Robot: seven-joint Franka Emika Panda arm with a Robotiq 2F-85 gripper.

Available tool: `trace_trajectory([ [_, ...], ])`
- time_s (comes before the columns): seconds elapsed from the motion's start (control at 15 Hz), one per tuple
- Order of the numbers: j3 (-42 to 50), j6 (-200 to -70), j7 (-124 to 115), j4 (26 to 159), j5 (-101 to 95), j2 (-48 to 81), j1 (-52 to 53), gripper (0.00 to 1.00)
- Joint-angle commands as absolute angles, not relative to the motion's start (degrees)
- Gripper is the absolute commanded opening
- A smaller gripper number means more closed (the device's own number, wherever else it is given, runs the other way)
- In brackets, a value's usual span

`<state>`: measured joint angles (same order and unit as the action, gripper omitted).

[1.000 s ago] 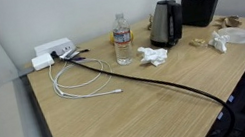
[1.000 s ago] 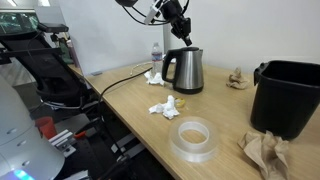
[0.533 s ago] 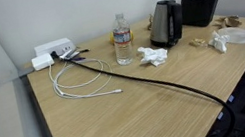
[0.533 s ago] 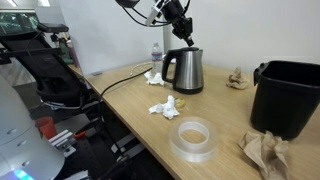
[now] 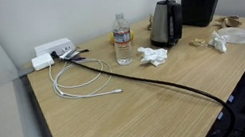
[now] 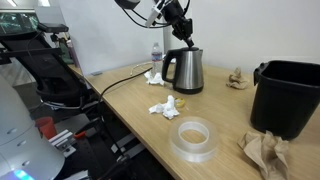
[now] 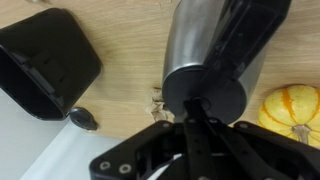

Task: Open the lid on the electric kettle

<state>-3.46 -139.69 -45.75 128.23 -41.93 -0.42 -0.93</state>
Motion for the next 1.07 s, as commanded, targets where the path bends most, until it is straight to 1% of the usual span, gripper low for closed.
trace_trajectory([
  [0.0, -2.6, -140.9, -46.7, 128.4, -43.3, 0.5, -0.2, 0.0],
  [1.0, -3.0, -140.6, -49.5, 130.7, -48.4, 2.0, 0.9, 0.0],
])
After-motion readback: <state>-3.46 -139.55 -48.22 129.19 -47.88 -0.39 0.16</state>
